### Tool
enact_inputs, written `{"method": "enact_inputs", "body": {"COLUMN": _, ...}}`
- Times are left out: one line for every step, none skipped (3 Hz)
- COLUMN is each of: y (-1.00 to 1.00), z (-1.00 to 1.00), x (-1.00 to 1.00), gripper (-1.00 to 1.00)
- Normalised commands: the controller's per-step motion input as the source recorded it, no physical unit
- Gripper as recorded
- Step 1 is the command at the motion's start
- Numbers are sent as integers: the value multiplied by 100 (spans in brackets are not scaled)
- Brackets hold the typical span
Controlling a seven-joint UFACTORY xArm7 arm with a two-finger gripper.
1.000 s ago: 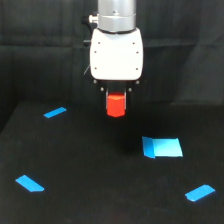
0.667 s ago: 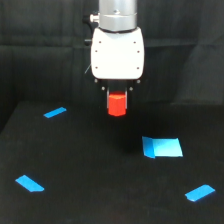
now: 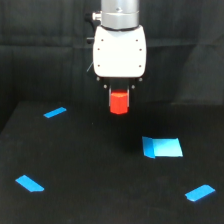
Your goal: Pick up the red object from the table
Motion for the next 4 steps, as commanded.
{"method": "enact_inputs", "body": {"y": 9, "z": 5, "x": 5, "gripper": -98}}
{"method": "enact_inputs", "body": {"y": -6, "z": 8, "x": -4, "gripper": -100}}
{"method": "enact_inputs", "body": {"y": -4, "z": 2, "x": 3, "gripper": -97}}
{"method": "enact_inputs", "body": {"y": 10, "z": 2, "x": 3, "gripper": -100}}
